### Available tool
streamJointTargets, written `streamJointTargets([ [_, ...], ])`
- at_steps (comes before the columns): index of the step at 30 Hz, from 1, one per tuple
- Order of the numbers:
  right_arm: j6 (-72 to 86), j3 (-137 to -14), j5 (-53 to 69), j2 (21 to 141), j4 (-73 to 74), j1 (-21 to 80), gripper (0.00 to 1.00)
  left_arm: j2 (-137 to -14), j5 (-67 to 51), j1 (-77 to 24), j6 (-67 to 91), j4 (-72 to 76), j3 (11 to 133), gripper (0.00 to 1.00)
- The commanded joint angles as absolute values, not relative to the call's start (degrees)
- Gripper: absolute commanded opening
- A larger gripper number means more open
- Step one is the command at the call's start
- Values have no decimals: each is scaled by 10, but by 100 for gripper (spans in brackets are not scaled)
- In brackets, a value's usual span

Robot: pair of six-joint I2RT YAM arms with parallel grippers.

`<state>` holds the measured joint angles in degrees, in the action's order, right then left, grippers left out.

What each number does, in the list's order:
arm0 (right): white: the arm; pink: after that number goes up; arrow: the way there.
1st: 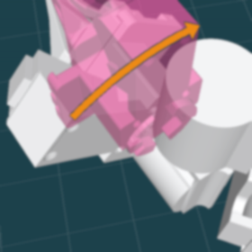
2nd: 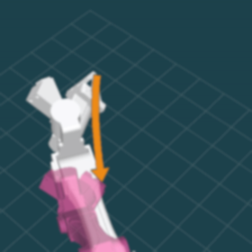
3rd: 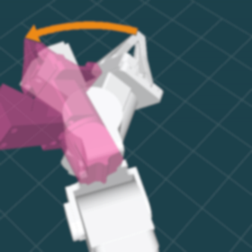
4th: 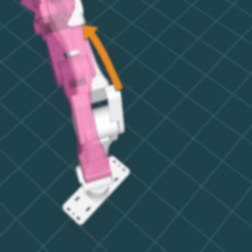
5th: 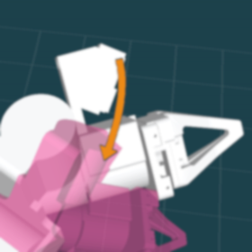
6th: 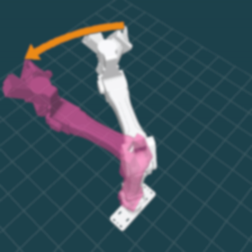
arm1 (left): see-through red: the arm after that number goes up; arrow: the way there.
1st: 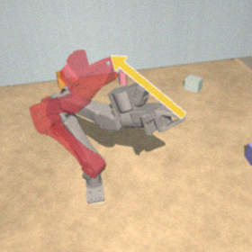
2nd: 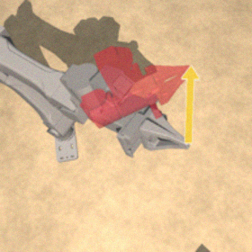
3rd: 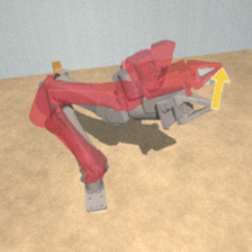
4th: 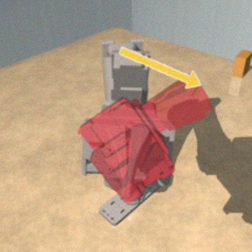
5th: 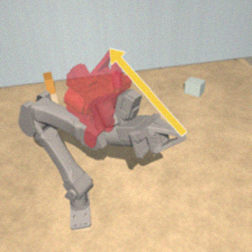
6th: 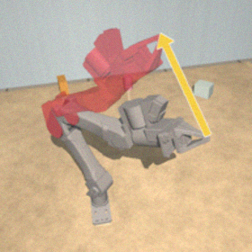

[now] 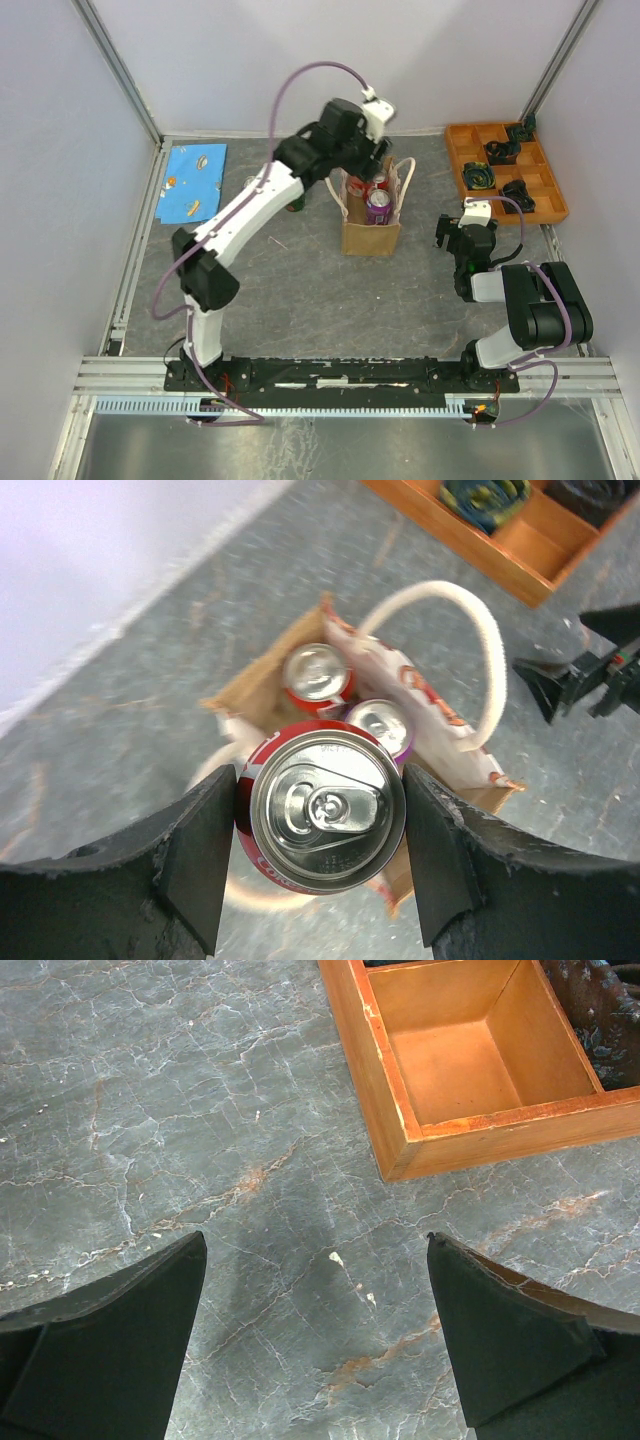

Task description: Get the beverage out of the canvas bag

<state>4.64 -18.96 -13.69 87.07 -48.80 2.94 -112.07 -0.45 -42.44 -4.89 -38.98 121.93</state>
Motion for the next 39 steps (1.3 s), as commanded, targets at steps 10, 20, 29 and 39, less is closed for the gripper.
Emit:
streamJointTargets([
  [10, 45, -206, -133, 865, -502, 28, 99, -832, 89, -332, -59, -211, 1045, 3],
  [20, 45, -206, -133, 866, -502, 28, 99, -702, 50, -251, 34, -33, 740, 3],
  [29, 45, -206, -132, 865, -502, 28, 99, -682, 43, -250, 80, 123, 553, 3],
  [39, 45, -206, -133, 865, -502, 28, 99, -755, 46, -249, 98, 212, 498, 3],
])
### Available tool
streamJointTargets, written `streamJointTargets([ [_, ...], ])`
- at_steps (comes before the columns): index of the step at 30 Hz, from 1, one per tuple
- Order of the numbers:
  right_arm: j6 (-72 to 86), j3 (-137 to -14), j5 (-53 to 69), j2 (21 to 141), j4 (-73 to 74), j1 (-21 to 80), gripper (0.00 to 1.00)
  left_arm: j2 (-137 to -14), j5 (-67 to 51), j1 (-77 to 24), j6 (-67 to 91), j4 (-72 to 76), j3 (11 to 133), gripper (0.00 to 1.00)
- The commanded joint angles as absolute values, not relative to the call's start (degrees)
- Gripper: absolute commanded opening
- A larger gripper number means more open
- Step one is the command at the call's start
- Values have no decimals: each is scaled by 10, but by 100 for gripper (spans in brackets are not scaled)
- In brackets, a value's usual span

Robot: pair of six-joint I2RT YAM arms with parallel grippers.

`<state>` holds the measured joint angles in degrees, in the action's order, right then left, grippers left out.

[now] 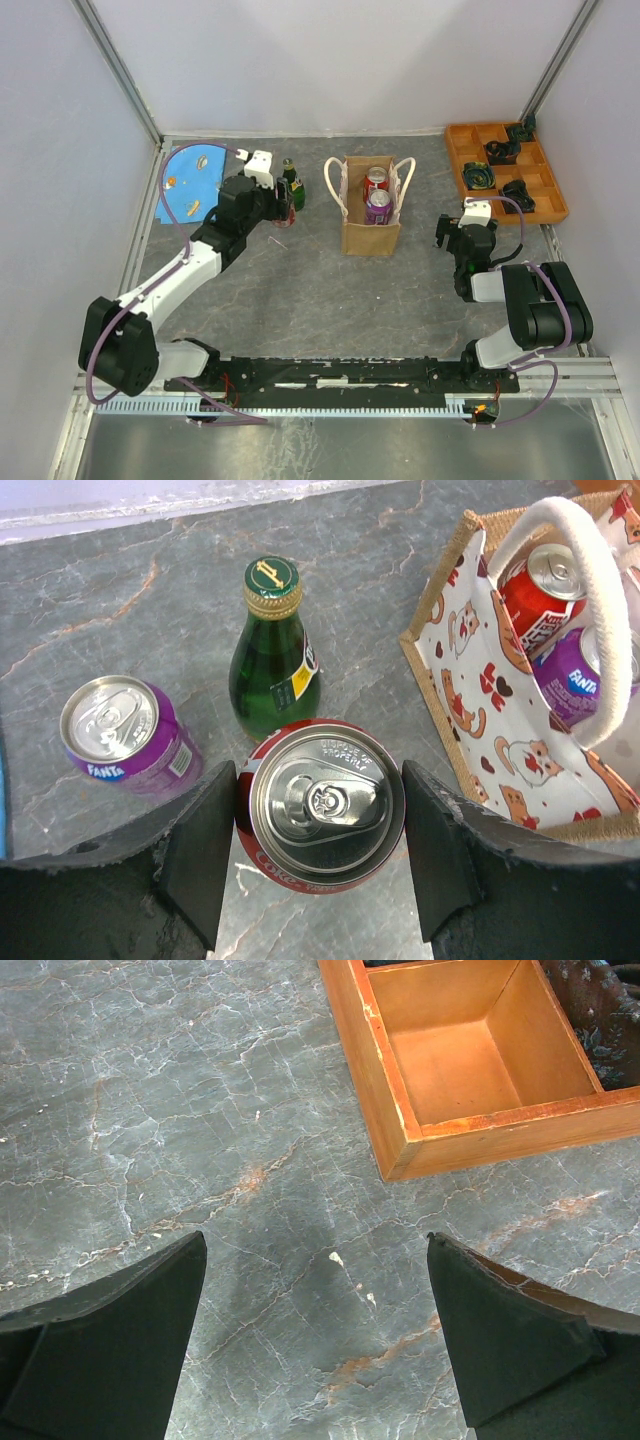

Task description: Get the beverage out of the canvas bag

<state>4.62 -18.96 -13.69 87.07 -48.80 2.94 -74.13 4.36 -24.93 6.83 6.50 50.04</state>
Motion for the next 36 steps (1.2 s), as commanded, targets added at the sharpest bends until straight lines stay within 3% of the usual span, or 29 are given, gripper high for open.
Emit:
streamJointTargets([
  [1, 45, -206, -133, 865, -502, 28, 99, -762, 48, -249, 99, 213, 497, 3],
  [23, 44, -205, -133, 865, -502, 27, 99, -873, 34, -250, 111, 219, 496, 3],
  [25, 44, -206, -133, 866, -502, 28, 99, -876, 40, -249, 116, 205, 499, 7],
  [27, 44, -206, -133, 866, -502, 28, 99, -879, 42, -249, 119, 187, 504, 22],
  [28, 44, -206, -133, 865, -502, 28, 99, -880, 43, -249, 121, 178, 507, 35],
  [30, 44, -206, -133, 865, -502, 28, 99, -878, 47, -249, 123, 168, 507, 67],
  [31, 44, -206, -133, 865, -502, 28, 99, -876, 48, -249, 123, 164, 506, 94],
  [32, 44, -206, -133, 865, -502, 28, 99, -873, 50, -249, 126, 161, 506, 100],
  [36, 44, -206, -133, 866, -502, 28, 99, -853, 54, -250, 132, 147, 506, 99],
])
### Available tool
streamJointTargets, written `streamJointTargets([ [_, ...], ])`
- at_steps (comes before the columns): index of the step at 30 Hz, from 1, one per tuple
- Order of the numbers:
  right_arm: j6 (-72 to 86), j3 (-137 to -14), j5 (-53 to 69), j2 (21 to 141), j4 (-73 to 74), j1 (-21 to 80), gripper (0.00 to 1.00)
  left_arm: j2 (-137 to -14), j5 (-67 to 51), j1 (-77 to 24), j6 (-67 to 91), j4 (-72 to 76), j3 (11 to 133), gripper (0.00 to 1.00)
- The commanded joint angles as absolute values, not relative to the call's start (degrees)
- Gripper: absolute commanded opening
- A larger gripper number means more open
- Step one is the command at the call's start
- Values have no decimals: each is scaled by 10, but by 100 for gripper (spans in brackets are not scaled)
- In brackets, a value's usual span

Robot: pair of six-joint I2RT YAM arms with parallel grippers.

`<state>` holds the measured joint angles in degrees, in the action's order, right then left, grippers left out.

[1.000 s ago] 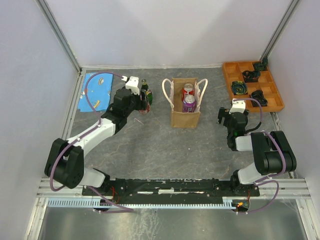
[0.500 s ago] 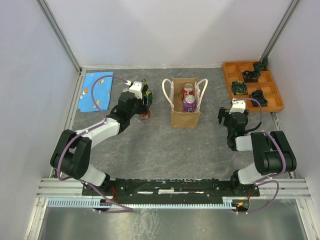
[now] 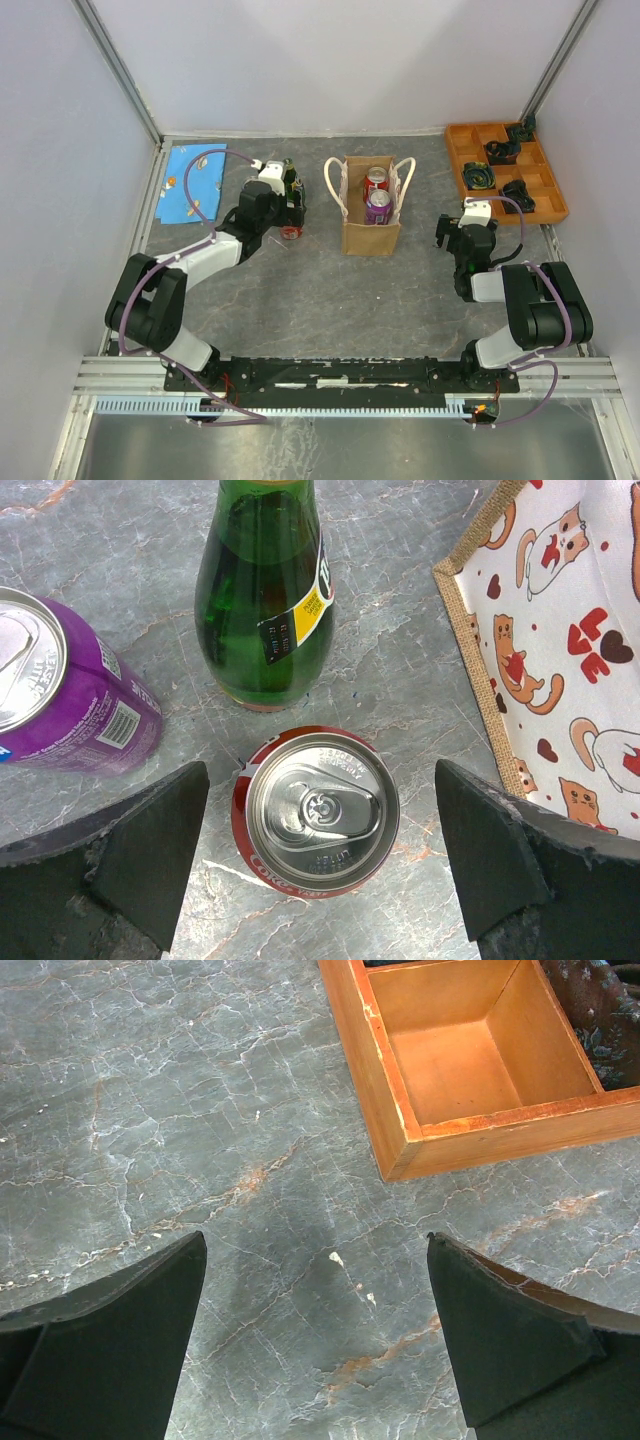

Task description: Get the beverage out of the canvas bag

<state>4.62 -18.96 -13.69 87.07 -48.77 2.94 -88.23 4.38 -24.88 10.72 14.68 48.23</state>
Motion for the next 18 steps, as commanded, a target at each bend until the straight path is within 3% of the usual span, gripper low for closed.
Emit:
streamJointTargets([
  [1, 43, -205, -133, 866, -502, 28, 99, -845, 52, -249, 132, 142, 508, 99],
  [11, 44, -206, -133, 866, -502, 28, 99, -767, -51, -261, 31, 82, 643, 100],
  [18, 43, -206, -133, 866, -502, 28, 99, -821, -146, -325, -68, 20, 812, 100],
])
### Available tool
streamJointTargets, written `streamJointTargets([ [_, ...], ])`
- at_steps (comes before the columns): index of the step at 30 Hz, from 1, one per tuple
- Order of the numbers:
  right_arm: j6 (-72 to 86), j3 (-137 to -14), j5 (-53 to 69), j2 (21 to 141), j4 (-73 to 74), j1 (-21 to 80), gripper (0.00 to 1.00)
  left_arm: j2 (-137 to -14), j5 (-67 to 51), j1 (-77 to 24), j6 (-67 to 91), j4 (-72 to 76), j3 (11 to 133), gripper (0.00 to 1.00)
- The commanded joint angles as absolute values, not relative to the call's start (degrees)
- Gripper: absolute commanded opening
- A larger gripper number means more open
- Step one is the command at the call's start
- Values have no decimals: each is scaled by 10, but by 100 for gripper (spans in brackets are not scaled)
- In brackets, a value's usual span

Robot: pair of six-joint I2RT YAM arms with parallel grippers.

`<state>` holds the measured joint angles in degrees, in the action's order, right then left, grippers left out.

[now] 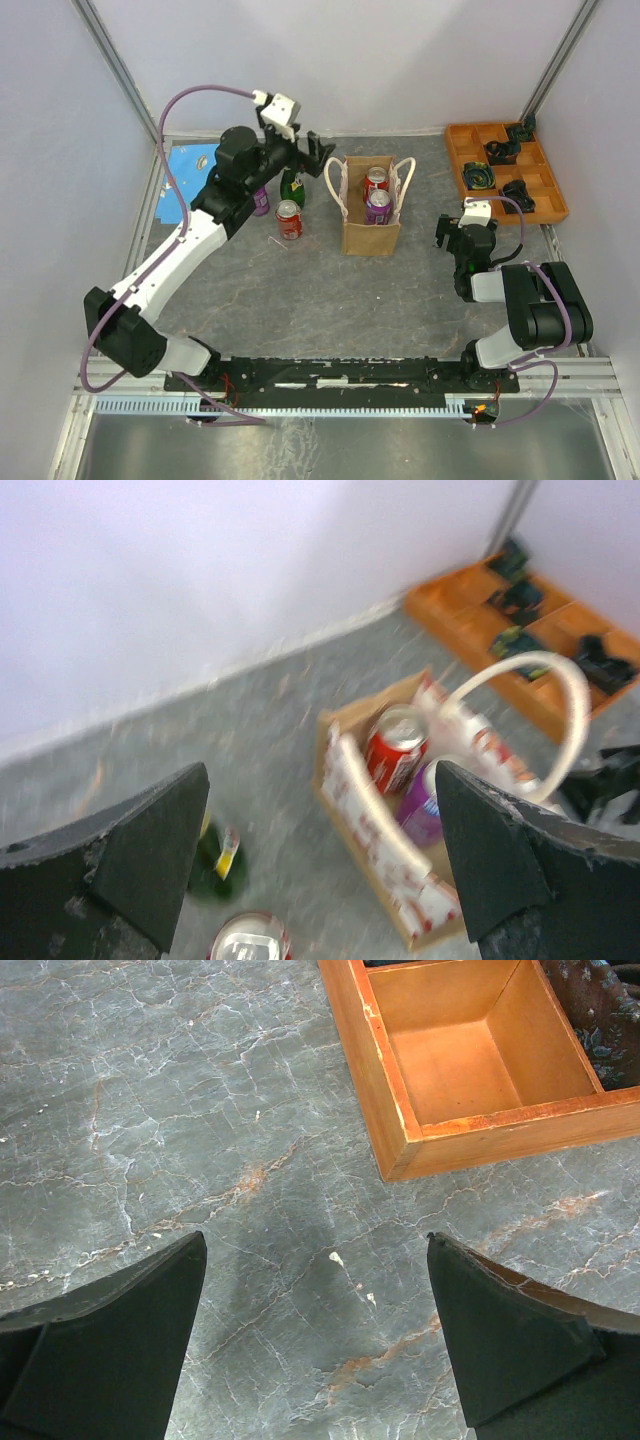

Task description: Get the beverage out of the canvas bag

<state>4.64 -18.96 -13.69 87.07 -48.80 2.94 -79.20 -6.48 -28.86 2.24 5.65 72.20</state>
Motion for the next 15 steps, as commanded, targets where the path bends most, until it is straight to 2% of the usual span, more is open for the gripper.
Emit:
streamJointTargets([
  [1, 44, -205, -133, 866, -502, 28, 99, -839, -165, -331, -77, 11, 841, 99],
  [5, 44, -205, -133, 865, -502, 28, 99, -932, -240, -343, -93, -37, 918, 97],
  [7, 44, -206, -132, 865, -502, 28, 99, -981, -263, -349, -86, -61, 960, 91],
  [10, 44, -206, -133, 865, -502, 28, 99, -1030, -251, -360, -66, -68, 996, 82],
  [15, 44, -206, -133, 866, -502, 28, 99, -1079, -210, -362, -41, -69, 1006, 80],
])
